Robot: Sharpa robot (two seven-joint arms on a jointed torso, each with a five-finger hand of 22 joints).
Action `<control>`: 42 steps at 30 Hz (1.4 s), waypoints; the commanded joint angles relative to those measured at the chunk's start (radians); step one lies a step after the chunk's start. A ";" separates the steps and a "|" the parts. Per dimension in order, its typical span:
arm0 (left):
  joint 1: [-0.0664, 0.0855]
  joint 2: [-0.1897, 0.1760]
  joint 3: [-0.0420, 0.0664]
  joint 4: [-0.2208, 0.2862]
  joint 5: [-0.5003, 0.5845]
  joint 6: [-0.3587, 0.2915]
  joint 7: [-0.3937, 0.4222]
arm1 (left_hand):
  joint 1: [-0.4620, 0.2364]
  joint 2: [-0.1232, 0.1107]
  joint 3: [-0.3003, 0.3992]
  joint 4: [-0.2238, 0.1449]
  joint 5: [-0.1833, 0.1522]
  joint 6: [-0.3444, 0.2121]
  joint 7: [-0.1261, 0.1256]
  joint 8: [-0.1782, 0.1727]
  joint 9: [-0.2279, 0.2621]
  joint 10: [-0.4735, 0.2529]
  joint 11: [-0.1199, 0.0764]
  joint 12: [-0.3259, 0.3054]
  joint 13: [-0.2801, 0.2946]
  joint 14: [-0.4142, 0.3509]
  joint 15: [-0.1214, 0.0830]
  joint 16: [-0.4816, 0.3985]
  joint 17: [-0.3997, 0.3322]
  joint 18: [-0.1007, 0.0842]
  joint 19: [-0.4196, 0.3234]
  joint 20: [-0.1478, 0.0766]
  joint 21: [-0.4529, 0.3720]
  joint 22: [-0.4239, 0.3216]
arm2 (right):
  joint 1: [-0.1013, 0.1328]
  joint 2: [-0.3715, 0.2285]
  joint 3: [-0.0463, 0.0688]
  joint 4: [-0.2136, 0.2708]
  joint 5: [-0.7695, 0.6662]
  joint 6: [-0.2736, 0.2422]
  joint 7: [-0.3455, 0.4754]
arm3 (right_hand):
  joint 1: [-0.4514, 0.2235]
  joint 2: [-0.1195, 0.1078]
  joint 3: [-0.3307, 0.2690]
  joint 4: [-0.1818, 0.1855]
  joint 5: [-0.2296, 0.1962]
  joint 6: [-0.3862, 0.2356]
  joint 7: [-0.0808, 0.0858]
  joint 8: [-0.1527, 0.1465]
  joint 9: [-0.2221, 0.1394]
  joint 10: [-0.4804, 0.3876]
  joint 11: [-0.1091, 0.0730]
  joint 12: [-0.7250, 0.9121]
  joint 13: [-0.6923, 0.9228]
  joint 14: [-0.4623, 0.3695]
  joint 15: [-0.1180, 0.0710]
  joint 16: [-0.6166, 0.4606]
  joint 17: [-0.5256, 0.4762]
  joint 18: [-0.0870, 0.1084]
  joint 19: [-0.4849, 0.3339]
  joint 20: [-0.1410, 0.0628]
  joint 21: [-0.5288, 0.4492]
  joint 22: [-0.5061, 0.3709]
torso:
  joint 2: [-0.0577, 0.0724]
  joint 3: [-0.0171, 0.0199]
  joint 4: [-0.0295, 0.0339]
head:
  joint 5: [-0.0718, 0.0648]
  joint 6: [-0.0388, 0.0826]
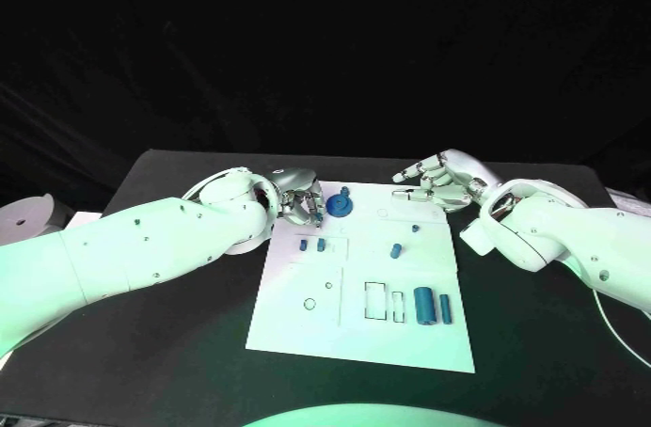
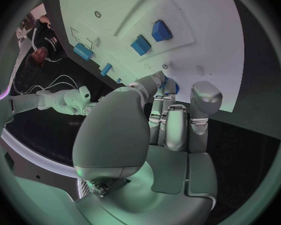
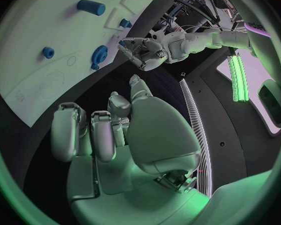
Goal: Assemble the parts on the task board
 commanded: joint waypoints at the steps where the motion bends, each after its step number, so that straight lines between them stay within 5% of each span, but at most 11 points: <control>1: 0.000 0.004 0.000 -0.003 0.005 0.025 -0.005 | -0.010 0.002 0.000 0.001 0.000 0.003 0.001 -0.004 -0.001 0.000 0.001 -0.005 0.001 0.038 0.005 0.005 0.000 -0.007 0.064 0.000 -0.004 -0.001 | -0.001 0.001 0.000 0.000 -0.005 0.007 0.009 | -0.001 0.006 -0.006 -0.001 0.006 0.002 0.001 -0.006 0.000 -0.007 -0.002 -0.001 -0.001 0.079 -0.008 -0.003 0.157 0.016 -0.006 -0.003 -0.004 0.000 | -0.001 0.0020 -0.0005 | 0.002 -0.002; 42: -0.003 0.020 -0.005 -0.015 -0.031 0.104 -0.031 | -0.012 0.004 0.000 -0.005 -0.001 0.011 -0.001 -0.004 -0.001 0.010 -0.001 -0.006 0.005 0.037 0.004 0.005 -0.003 -0.004 0.063 0.000 -0.019 -0.008 | -0.001 0.002 0.000 0.001 -0.005 0.008 0.008 | -0.001 0.006 -0.006 -0.001 0.006 0.002 0.001 -0.006 0.000 -0.007 -0.002 -0.001 -0.001 0.079 -0.008 -0.003 0.157 0.016 -0.006 -0.003 -0.004 0.000 | 0.000 0.0024 -0.0010 | 0.005 -0.005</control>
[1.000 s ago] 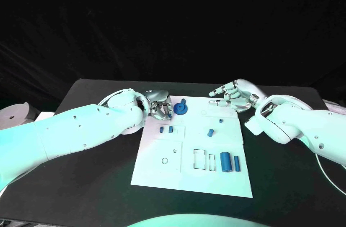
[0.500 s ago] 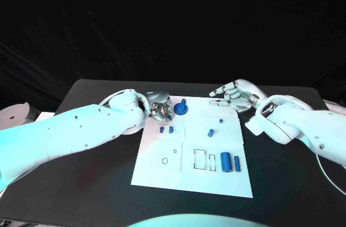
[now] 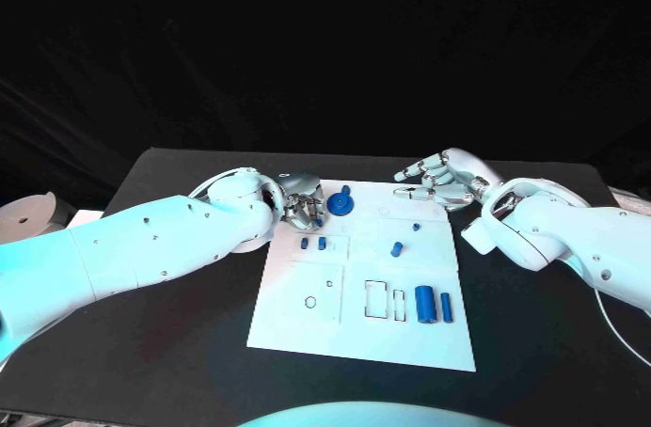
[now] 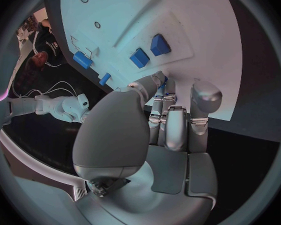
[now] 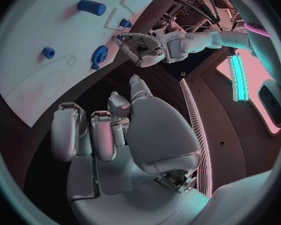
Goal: Assemble the parts on the task board
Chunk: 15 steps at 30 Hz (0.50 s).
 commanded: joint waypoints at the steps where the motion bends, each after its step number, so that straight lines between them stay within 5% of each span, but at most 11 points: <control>1: -0.002 0.002 -0.001 -0.001 -0.008 0.025 -0.002 | -0.009 0.000 -0.001 -0.005 -0.001 0.007 0.003 -0.001 0.001 0.006 0.002 -0.006 0.001 0.037 0.004 0.005 -0.001 -0.004 0.063 0.000 -0.007 -0.001 | -0.001 0.000 0.000 0.002 -0.005 0.008 0.008 | -0.001 0.006 -0.006 -0.001 0.006 0.002 0.001 -0.006 0.000 -0.007 -0.002 -0.001 -0.001 0.079 -0.008 -0.003 0.156 0.016 -0.005 -0.003 -0.004 0.000 | 0.000 0.0000 0.0002 | 0.000 0.000; 15: -0.003 0.006 -0.003 -0.008 -0.003 0.027 -0.011 | -0.042 -0.030 -0.003 -0.005 0.002 -0.072 0.032 -0.033 -0.027 -0.085 0.033 -0.028 -0.014 0.030 0.027 -0.007 -0.028 -0.004 0.060 0.013 -0.041 -0.020 | -0.001 -0.001 0.000 0.002 -0.005 0.007 0.008 | -0.001 0.006 -0.006 -0.001 0.006 0.002 0.001 -0.006 0.000 -0.007 -0.002 -0.001 -0.001 0.079 -0.008 -0.003 0.156 0.016 -0.005 -0.003 -0.004 0.000 | 0.000 -0.0004 0.0000 | -0.001 -0.002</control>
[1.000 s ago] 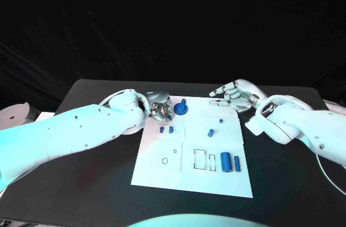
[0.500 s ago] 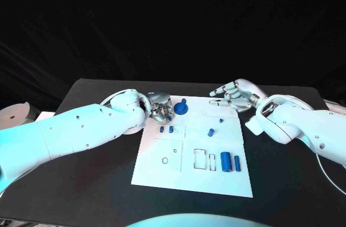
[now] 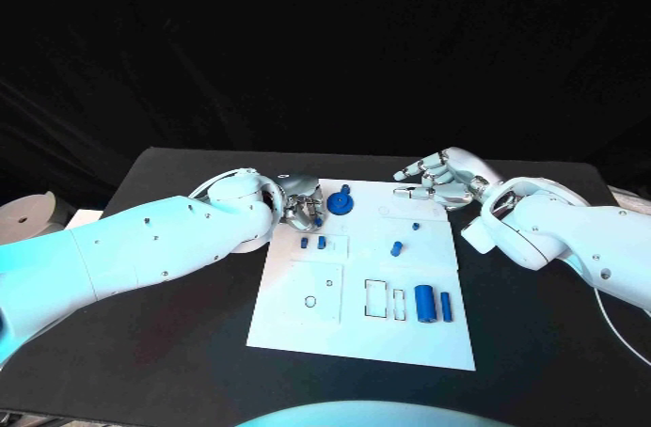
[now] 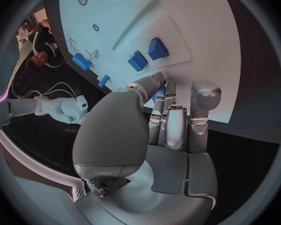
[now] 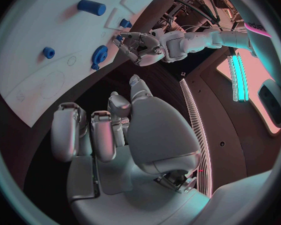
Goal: Assemble the parts on the task board
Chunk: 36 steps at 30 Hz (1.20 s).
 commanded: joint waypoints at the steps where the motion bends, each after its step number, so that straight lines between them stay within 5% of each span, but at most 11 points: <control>1: 0.000 0.002 0.000 0.000 -0.001 0.021 -0.007 | -0.010 -0.006 0.001 -0.002 0.002 -0.023 0.007 -0.005 -0.009 -0.026 0.008 -0.005 -0.003 0.030 0.012 -0.008 -0.007 -0.004 0.058 0.008 -0.011 -0.006 | -0.001 0.000 0.000 0.001 -0.005 0.007 0.008 | -0.001 0.006 -0.006 -0.001 0.006 0.002 0.001 -0.006 0.000 -0.007 -0.002 -0.001 -0.001 0.079 -0.008 -0.003 0.157 0.016 -0.006 -0.003 -0.004 0.000 | 0.000 0.0000 -0.0003 | 0.000 0.000; 15: 0.000 -0.005 0.000 0.002 0.002 0.013 -0.011 | -0.011 -0.015 0.006 -0.008 0.016 -0.061 0.016 -0.004 -0.027 -0.076 0.020 -0.004 -0.004 0.027 0.020 -0.012 -0.021 -0.004 0.058 0.015 -0.024 -0.016 | -0.001 -0.002 0.000 -0.009 -0.006 0.001 0.002 | 0.002 0.010 -0.008 -0.001 0.007 0.001 0.001 -0.006 0.000 -0.033 -0.001 -0.046 -0.039 0.077 -0.008 -0.007 0.153 0.019 -0.012 -0.002 -0.013 -0.016 | 0.000 -0.0005 0.0000 | -0.002 0.000; 18: 0.000 -0.013 0.000 0.008 0.003 0.005 -0.010 | -0.008 -0.022 -0.006 -0.015 0.017 -0.111 0.018 -0.005 -0.032 -0.140 0.027 -0.004 -0.005 0.026 0.026 -0.013 -0.027 -0.004 0.059 0.019 -0.030 -0.021 | -0.001 -0.003 0.000 -0.018 -0.015 -0.006 -0.008 | 0.012 0.017 -0.010 -0.001 0.008 -0.002 0.001 -0.007 0.000 -0.169 0.001 -0.301 -0.244 0.068 -0.007 -0.035 0.123 0.031 -0.040 -0.002 -0.048 -0.074 | -0.001 -0.0005 -0.0008 | -0.002 0.001; 24: 0.001 -0.058 0.004 0.036 0.086 -0.047 0.026 | 0.018 -0.009 -0.083 -0.025 0.017 -0.180 0.019 -0.002 -0.030 -0.241 0.038 -0.002 -0.004 0.023 0.035 -0.016 -0.040 -0.003 0.059 0.026 -0.042 -0.032 | -0.001 -0.013 0.000 -0.047 -0.115 -0.005 -0.040 | 0.111 0.027 0.031 -0.023 -0.028 0.033 0.010 0.004 0.002 -0.260 0.013 -0.615 -0.516 0.053 0.000 -0.094 0.066 0.047 -0.074 0.003 -0.113 -0.173 | -0.002 -0.0005 -0.0005 | -0.004 0.006; 26: 0.003 -0.078 0.006 0.041 0.188 -0.085 0.057 | 0.021 0.003 -0.092 -0.021 0.018 -0.165 0.019 0.004 -0.027 -0.227 0.036 0.005 -0.002 0.024 0.034 -0.014 -0.038 -0.005 0.059 0.027 -0.032 -0.029 | -0.001 -0.018 0.000 -0.051 -0.180 0.001 -0.058 | 0.141 0.025 0.055 -0.029 -0.051 0.054 0.018 0.006 0.001 -0.219 0.013 -0.708 -0.623 0.054 0.010 -0.105 0.055 0.048 -0.068 0.003 -0.117 -0.175 | -0.002 0.0002 -0.0005 | -0.006 0.009; 27: 0.004 -0.087 0.007 0.041 0.258 -0.113 0.078 | 0.022 0.018 -0.086 -0.015 0.018 -0.150 0.023 0.010 -0.025 -0.207 0.035 0.014 0.000 0.023 0.033 -0.014 -0.039 -0.003 0.056 0.027 -0.042 -0.033 | -0.001 -0.021 0.000 -0.049 -0.219 0.005 -0.068 | 0.160 0.023 0.067 -0.039 -0.053 0.068 0.010 0.012 0.003 -0.220 0.015 -0.733 -0.647 0.053 0.004 -0.111 0.049 0.048 -0.067 0.005 -0.118 -0.176 | -0.002 0.0005 -0.0005 | -0.006 0.010; 31: 0.007 -0.122 0.008 0.036 0.558 -0.227 0.174 | 0.030 0.055 -0.028 -0.003 0.016 -0.101 0.044 0.025 -0.023 -0.161 0.044 0.038 -0.001 -0.043 0.038 -0.124 -0.228 0.028 0.012 0.032 -0.276 -0.134 | -0.001 -0.032 0.000 -0.028 -0.401 0.035 -0.127 | 0.181 -0.001 0.116 -0.043 -0.072 0.108 -0.001 0.007 -0.001 -0.147 0.009 -0.851 -0.787 0.052 -0.002 -0.133 0.029 0.048 -0.062 0.003 -0.124 -0.182 | -0.002 0.0023 0.0006 | -0.012 0.014; 36: 0.008 -0.161 0.007 0.046 1.005 -0.278 0.298 | 0.020 0.055 0.011 0.006 0.013 -0.071 0.037 0.036 -0.023 -0.099 0.031 0.077 0.003 -0.090 0.031 -0.184 -0.323 0.048 -0.026 0.032 -0.403 -0.191 | -0.003 -0.036 0.001 0.009 -0.614 0.102 -0.217 | 0.167 -0.022 0.125 -0.033 -0.121 0.141 -0.013 0.010 0.001 -0.141 0.008 -0.885 -0.836 0.050 -0.004 -0.150 0.012 0.050 -0.062 0.004 -0.134 -0.196 | -0.002 0.0003 0.0012 | -0.036 0.018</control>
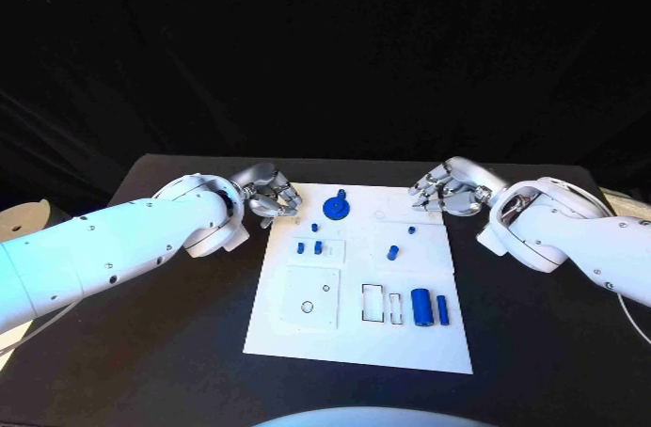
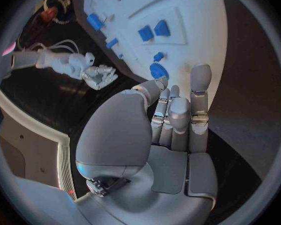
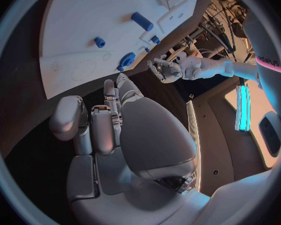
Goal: Assemble the parts on the task board
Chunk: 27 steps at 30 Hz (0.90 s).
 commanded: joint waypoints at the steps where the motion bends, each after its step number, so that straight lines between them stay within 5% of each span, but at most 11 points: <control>1: 0.001 -0.017 -0.002 0.014 0.585 -0.099 0.184 | -0.013 0.001 0.010 0.004 -0.002 0.010 -0.001 0.006 0.000 0.017 -0.005 0.013 0.001 -0.013 -0.003 -0.015 -0.026 0.011 -0.012 0.000 -0.032 -0.015 | -0.003 0.000 0.000 0.022 -0.297 0.091 -0.119 | -0.002 -0.012 0.005 0.004 -0.017 0.011 -0.003 0.001 0.001 0.012 -0.002 -0.011 -0.020 0.050 -0.004 -0.007 0.010 0.018 0.006 0.000 -0.006 -0.003 | 0.000 -0.0008 0.0012 | -0.020 0.003; 5: 0.001 -0.045 -0.006 0.045 0.853 -0.076 0.268 | -0.025 0.001 0.010 0.009 -0.002 0.013 -0.004 0.007 -0.001 0.037 -0.010 0.031 0.004 -0.026 -0.005 -0.025 -0.046 0.016 -0.023 0.000 -0.066 -0.031 | -0.014 0.001 0.000 0.044 -0.400 0.121 -0.157 | -0.003 -0.021 0.010 0.007 -0.029 0.007 -0.006 -0.010 -0.002 0.010 -0.002 -0.026 -0.044 0.049 -0.002 -0.015 0.002 0.019 0.007 0.001 -0.010 -0.008 | 0.000 -0.0025 0.0011 | -0.036 0.006; 11: -0.002 -0.075 -0.010 0.097 0.989 -0.041 0.338 | -0.033 0.000 0.005 0.010 -0.001 0.019 -0.008 0.011 -0.001 0.049 -0.014 0.045 0.006 -0.034 -0.008 -0.028 -0.057 0.020 -0.030 0.000 -0.084 -0.040 | -0.024 0.005 0.000 0.060 -0.480 0.138 -0.185 | -0.005 -0.030 0.019 0.013 -0.036 0.003 -0.007 -0.022 -0.003 0.003 0.000 -0.047 -0.078 0.049 -0.001 -0.025 -0.009 0.019 0.007 0.002 -0.016 -0.016 | 0.001 -0.0023 0.0019 | -0.045 0.008; 27: -0.003 -0.099 -0.012 0.150 1.037 -0.023 0.384 | -0.040 -0.003 -0.003 0.009 0.000 0.023 -0.010 0.014 -0.001 0.052 -0.016 0.051 0.006 -0.042 -0.009 -0.032 -0.068 0.021 -0.034 0.000 -0.087 -0.043 | -0.035 0.033 0.000 0.050 -0.530 0.161 -0.199 | 0.001 -0.024 0.059 0.026 -0.060 0.005 -0.009 -0.025 -0.003 0.001 0.001 -0.071 -0.146 0.048 -0.004 -0.044 -0.030 0.022 0.006 0.002 -0.032 -0.036 | 0.002 -0.0015 0.0012 | -0.046 0.007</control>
